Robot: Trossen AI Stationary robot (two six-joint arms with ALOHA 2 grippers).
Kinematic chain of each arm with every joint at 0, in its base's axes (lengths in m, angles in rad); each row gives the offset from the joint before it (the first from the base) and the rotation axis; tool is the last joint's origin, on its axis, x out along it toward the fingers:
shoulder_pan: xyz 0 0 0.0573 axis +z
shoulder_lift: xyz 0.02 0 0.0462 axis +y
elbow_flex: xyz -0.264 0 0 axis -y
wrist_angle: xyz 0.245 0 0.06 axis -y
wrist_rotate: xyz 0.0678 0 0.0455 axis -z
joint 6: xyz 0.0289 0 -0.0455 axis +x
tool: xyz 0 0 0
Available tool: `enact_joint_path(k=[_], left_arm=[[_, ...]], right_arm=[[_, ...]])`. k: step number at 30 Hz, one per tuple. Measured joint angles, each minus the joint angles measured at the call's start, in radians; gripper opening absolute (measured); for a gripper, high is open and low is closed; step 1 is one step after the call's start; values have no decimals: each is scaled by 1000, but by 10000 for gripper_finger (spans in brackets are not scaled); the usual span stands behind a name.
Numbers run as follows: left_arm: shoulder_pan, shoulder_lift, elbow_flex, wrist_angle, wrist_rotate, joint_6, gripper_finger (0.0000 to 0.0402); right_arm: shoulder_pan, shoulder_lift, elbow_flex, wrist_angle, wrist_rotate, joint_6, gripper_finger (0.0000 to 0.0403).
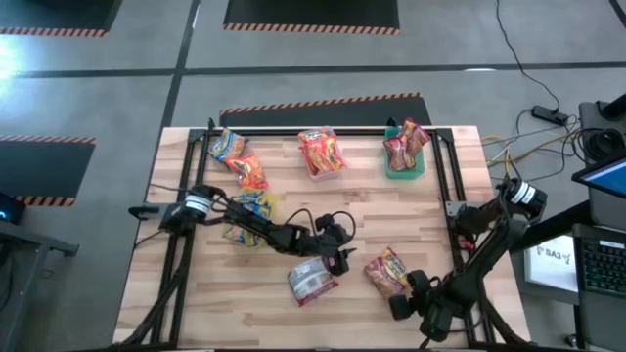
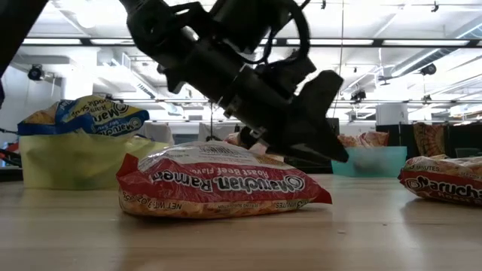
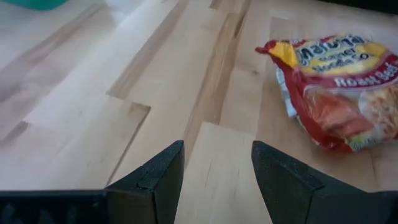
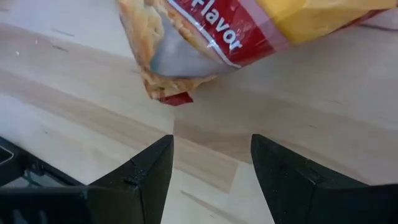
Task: Sort Maruchan noodles
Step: Put the red noodle pack into the green bin
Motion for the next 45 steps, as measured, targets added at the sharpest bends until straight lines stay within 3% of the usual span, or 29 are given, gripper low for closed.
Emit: enact_joint_path(k=[12, 17, 22, 36, 45], left_arm=[[57, 98, 75, 22, 1, 59, 172], [68, 156, 144, 32, 113, 49, 167], [62, 184, 197, 14, 133, 56, 164], [53, 179, 189, 2, 163, 51, 163], [42, 175, 188, -3, 172, 42, 163]], right_arm=[[0, -12, 0, -99, 16, 41, 206], [-9, -6, -1, -156, 50, 38, 206], [-34, -1, -6, -166, 89, -9, 206], [-114, -17, -6, -271, 141, -216, 206], [-120, -149, -7, -391, 140, -262, 205]])
